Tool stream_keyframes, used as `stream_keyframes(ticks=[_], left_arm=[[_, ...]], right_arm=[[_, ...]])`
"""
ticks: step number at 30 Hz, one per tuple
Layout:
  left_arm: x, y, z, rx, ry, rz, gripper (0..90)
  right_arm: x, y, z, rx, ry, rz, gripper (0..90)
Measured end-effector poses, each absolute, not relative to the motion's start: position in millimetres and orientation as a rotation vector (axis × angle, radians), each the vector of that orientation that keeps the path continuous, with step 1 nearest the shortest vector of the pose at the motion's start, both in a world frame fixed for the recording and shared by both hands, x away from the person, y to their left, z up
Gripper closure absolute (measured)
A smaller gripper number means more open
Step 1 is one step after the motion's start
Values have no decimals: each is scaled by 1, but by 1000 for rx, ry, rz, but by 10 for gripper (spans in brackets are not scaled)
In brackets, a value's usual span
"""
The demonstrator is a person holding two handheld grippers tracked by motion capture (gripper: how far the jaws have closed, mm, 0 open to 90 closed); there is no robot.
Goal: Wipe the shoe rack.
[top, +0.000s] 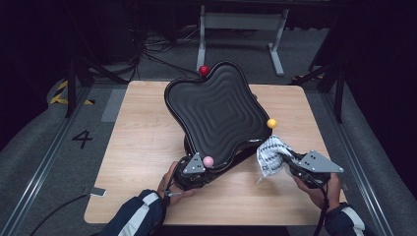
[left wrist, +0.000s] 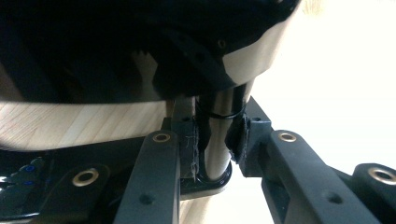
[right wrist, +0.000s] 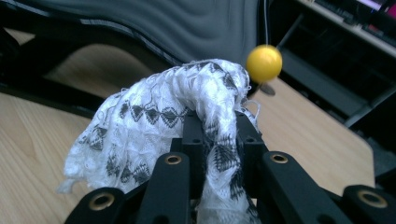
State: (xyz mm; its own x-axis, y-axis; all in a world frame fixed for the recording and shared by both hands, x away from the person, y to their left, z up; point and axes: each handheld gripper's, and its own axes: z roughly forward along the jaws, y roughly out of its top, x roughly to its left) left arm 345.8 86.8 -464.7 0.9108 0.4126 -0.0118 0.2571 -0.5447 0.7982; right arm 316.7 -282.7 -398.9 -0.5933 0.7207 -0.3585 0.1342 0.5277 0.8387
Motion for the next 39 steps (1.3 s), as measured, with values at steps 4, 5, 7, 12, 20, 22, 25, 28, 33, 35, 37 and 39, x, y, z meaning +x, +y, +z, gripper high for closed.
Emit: stream_keyframes(ticks=[4, 5, 7, 12, 20, 22, 25, 28, 33, 35, 37, 39], left_arm=[[346, 87, -465, 2168, 480, 212, 737], [346, 86, -465, 2170, 479, 215, 737], [346, 86, -465, 2175, 474, 225, 736], [346, 86, -465, 2178, 476, 220, 736], [346, 86, -465, 2179, 472, 219, 737], [346, 86, -465, 2180, 474, 220, 737], [346, 85, -465, 2176, 477, 228, 737], [345, 84, -465, 2178, 478, 224, 738], [345, 84, -465, 2175, 478, 228, 737], [345, 84, -465, 2183, 478, 231, 736], [345, 84, -465, 2181, 464, 246, 734], [345, 84, -466, 2179, 483, 232, 735]], right_arm=[[317, -273, -389, 661, 2028, 1086, 789], [318, -269, -388, 650, 2033, 1085, 789], [322, -259, -387, 627, 2044, 1088, 788], [332, -225, -391, 544, 2086, 1090, 788], [338, -193, -396, 445, 2143, 1094, 785], [336, -187, -397, 413, 2163, 1100, 785], [332, -181, -397, 382, 2187, 1111, 784], [326, -172, -397, 345, 2209, 1139, 784], [317, -162, -395, 307, 2220, 1174, 784], [314, -158, -394, 296, 2228, 1189, 782], [311, -153, -394, 277, 2238, 1199, 780], [308, -149, -396, 261, 2249, 1212, 778]])
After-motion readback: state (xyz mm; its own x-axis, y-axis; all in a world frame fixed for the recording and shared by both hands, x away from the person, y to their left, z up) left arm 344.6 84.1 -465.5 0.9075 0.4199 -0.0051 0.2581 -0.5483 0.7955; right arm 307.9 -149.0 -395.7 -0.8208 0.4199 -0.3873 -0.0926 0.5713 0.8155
